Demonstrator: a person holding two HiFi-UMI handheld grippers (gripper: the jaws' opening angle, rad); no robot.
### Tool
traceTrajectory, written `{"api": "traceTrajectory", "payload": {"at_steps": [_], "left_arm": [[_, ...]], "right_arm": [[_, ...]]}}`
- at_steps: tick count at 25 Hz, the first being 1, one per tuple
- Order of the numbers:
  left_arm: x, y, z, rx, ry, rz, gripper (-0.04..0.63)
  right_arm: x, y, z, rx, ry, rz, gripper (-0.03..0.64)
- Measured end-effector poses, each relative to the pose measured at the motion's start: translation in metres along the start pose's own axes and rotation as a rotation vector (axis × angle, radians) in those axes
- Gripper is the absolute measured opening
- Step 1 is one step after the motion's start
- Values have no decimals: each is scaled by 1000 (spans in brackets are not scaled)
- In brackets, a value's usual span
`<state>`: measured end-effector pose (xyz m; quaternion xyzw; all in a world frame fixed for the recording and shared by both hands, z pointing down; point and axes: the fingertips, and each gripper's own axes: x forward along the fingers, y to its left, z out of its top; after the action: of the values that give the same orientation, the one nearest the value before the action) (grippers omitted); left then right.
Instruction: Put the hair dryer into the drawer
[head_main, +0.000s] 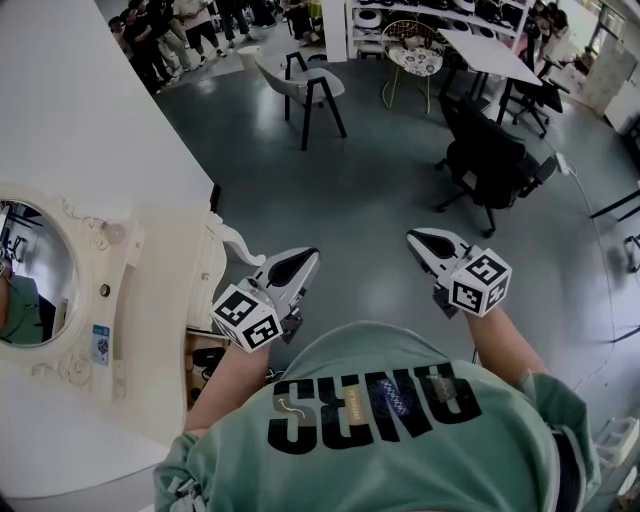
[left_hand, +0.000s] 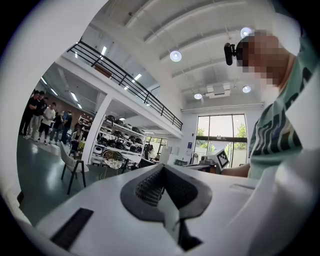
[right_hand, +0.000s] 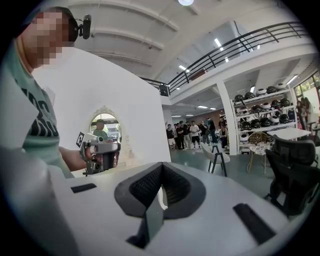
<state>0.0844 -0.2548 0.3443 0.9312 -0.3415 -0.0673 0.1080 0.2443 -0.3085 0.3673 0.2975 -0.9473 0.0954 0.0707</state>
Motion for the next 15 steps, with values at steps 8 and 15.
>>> {"api": "traceTrajectory", "payload": {"at_steps": [8, 15], "left_arm": [[-1, 2, 0, -12, -2, 0, 9], [-2, 4, 1, -13, -9, 6, 9]], "right_arm": [[6, 3, 0, -13, 17, 18, -6], [7, 3, 0, -20, 18, 23, -6]]}}
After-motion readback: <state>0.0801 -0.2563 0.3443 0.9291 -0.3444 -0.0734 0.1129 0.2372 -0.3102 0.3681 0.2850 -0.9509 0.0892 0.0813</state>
